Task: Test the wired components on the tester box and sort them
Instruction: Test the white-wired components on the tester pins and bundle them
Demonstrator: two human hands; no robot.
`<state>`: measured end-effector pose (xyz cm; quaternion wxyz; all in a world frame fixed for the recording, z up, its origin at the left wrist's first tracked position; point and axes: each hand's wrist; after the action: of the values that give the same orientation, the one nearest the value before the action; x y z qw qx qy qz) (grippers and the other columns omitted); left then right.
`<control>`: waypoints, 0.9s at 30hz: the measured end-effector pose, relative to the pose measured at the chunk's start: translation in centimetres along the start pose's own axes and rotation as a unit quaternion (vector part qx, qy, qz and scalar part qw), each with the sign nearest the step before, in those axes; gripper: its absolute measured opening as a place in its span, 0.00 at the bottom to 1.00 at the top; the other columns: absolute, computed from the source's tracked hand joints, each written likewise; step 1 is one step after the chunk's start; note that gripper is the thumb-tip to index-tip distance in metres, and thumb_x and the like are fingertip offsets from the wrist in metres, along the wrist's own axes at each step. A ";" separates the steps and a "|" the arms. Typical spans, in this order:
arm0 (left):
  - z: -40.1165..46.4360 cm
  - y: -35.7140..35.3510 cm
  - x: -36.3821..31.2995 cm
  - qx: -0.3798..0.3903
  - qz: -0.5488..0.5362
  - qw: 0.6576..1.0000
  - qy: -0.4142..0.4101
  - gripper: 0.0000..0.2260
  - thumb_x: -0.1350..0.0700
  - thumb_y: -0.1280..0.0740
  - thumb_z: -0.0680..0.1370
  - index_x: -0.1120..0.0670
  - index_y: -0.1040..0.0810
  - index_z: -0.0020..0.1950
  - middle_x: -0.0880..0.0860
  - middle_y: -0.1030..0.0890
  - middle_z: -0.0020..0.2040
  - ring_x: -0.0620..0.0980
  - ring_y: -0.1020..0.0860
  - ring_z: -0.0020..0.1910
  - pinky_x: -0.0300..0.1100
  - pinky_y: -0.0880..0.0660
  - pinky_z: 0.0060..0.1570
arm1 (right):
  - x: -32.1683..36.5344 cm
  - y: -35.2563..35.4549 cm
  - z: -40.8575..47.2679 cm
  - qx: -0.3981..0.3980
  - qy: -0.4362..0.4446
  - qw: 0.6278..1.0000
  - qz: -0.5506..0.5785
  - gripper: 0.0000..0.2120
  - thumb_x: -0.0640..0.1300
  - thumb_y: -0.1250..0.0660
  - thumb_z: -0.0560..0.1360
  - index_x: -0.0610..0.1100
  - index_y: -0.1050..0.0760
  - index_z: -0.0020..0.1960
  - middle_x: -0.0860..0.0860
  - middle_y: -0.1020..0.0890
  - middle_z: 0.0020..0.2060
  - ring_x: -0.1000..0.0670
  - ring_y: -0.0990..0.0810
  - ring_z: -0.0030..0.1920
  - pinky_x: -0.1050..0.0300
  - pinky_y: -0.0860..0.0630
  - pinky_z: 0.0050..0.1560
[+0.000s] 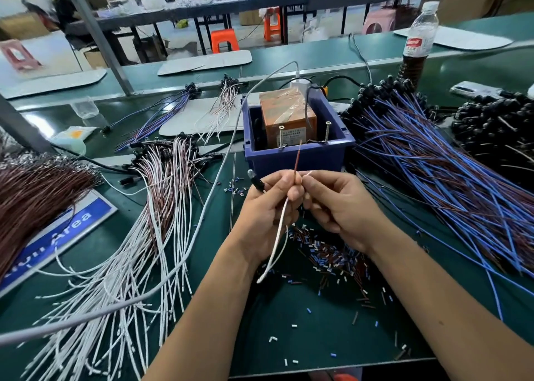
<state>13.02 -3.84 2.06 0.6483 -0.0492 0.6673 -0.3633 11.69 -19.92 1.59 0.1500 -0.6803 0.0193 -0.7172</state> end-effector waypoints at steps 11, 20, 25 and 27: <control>0.1 -0.8 0.9 -0.090 0.384 0.882 -0.258 0.04 0.63 0.32 0.83 0.61 0.19 0.49 0.55 0.16 0.49 0.53 0.18 0.51 0.46 0.22 0.55 | 1.1 0.2 0.3 -0.079 0.080 0.991 0.065 0.07 0.42 0.41 0.86 0.43 0.28 0.51 0.47 0.14 0.42 0.54 0.30 0.24 0.64 0.38 0.19; 0.1 -0.7 1.2 -0.281 0.423 0.783 -0.359 0.04 0.61 0.31 0.82 0.59 0.20 0.56 0.46 0.18 0.35 0.47 0.19 0.35 0.40 0.24 0.38 | 1.2 1.5 0.4 -0.256 0.191 0.947 -0.046 0.06 0.41 0.32 0.83 0.44 0.18 0.49 0.51 0.18 0.32 0.51 0.26 0.30 0.60 0.30 0.31; 0.5 -0.4 1.0 -0.318 0.423 0.760 -0.378 0.06 0.59 0.31 0.82 0.55 0.18 0.59 0.45 0.18 0.34 0.48 0.19 0.34 0.46 0.24 0.36 | 1.1 1.1 0.3 -0.343 0.306 0.846 -0.268 0.06 0.40 0.32 0.81 0.42 0.17 0.49 0.54 0.16 0.35 0.52 0.16 0.35 0.56 0.19 0.39; 0.6 -0.2 1.0 -0.321 0.418 0.767 -0.367 0.07 0.58 0.31 0.83 0.54 0.17 0.59 0.45 0.17 0.34 0.49 0.19 0.35 0.49 0.23 0.37 | 1.1 0.7 0.5 -0.343 0.324 0.821 -0.320 0.07 0.40 0.32 0.81 0.41 0.16 0.49 0.52 0.16 0.34 0.53 0.16 0.34 0.55 0.19 0.37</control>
<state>13.34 -4.77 1.43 0.8777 -0.1004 0.4113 0.2244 12.25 -20.79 2.49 -0.3460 -0.3838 0.0924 -0.8511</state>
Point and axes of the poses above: each hand's wrist, its own z-axis towards the middle knuckle, its own y-axis out of the back of the hand, x = y × z
